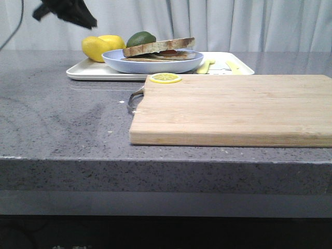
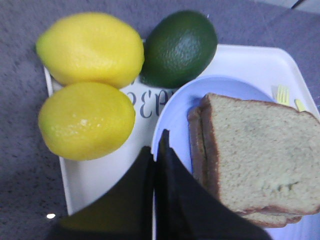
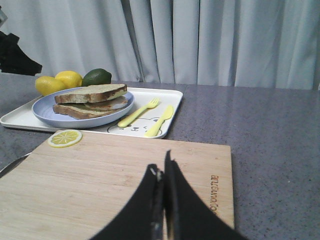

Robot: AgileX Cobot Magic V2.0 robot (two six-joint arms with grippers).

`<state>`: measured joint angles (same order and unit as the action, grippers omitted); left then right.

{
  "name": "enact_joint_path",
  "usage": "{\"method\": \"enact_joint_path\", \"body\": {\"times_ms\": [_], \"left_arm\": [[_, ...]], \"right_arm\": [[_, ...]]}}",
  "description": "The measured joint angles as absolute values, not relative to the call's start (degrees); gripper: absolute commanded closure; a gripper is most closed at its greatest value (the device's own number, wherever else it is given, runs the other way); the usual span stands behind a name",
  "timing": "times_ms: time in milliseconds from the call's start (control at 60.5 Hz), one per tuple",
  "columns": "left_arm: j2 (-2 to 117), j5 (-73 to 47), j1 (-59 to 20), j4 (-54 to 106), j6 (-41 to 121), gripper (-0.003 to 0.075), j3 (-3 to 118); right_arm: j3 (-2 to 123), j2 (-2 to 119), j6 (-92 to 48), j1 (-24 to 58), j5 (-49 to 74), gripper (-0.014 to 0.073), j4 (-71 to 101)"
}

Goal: Place bread and move sandwich to tray
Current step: 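Release the plate and lift the left gripper away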

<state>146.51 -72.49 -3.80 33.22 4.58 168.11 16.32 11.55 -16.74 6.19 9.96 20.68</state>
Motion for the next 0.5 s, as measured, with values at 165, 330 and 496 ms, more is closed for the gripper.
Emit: {"method": "enact_joint_path", "body": {"times_ms": [165, 330, 496], "left_arm": [[139.29, -72.61, -3.8, 28.25, 4.58, 0.0741, 168.25], [133.83, -72.76, -6.03, 17.62, 2.16, 0.0741, 168.25], [130.27, -73.06, -9.06, 14.11, 0.93, 0.0741, 168.25]], "right_arm": [[16.32, 11.55, -16.74, 6.19, 9.93, 0.0645, 20.68], [16.32, 11.55, -16.74, 6.19, 10.34, 0.0645, 20.68], [16.32, 11.55, -16.74, 6.19, 10.93, 0.0645, 20.68]]}}
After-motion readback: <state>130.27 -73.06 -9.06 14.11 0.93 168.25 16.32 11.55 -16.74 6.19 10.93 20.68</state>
